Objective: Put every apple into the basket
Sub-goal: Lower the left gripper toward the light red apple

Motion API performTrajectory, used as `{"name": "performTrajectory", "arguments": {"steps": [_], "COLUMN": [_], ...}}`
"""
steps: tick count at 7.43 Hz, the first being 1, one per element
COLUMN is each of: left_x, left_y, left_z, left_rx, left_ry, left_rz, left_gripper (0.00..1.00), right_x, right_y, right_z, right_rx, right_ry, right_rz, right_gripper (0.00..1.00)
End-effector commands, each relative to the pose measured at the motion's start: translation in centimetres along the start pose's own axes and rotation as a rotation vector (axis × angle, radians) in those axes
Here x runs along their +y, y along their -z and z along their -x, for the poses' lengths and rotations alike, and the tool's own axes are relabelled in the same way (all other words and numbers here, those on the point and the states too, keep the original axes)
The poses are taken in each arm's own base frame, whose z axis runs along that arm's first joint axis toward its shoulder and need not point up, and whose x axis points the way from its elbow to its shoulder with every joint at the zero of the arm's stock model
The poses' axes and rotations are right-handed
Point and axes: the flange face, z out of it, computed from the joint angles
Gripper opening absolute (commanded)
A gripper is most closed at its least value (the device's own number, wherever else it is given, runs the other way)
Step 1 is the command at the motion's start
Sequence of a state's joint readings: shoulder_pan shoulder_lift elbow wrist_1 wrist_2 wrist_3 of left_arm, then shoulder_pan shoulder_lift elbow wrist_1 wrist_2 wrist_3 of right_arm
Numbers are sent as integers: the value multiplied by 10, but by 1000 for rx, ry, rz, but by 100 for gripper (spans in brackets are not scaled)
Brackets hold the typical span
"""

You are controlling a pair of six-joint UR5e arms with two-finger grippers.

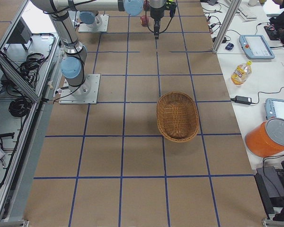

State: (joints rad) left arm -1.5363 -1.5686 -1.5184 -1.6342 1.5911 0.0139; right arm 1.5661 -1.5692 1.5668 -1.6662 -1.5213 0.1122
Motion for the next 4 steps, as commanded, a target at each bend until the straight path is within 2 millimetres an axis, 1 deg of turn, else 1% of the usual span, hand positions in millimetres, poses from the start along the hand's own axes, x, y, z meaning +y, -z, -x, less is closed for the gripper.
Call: {"name": "performTrajectory", "arguments": {"steps": [1, 3, 4], "left_x": [0, 3, -1], "left_y": [2, -4, -8], "left_z": [0, 0, 5], "left_rx": [3, -1, -4], "left_ry": [1, -1, 3], "left_rz": [-1, 13, 19], "left_gripper": [100, 100, 100], "right_x": [0, 0, 0], "right_y": [0, 0, 0], "right_z": [0, 0, 0], "right_rx": [-1, 0, 0], "right_ry": [0, 0, 0], "right_rz": [-2, -2, -2], "right_gripper": [100, 100, 100]}}
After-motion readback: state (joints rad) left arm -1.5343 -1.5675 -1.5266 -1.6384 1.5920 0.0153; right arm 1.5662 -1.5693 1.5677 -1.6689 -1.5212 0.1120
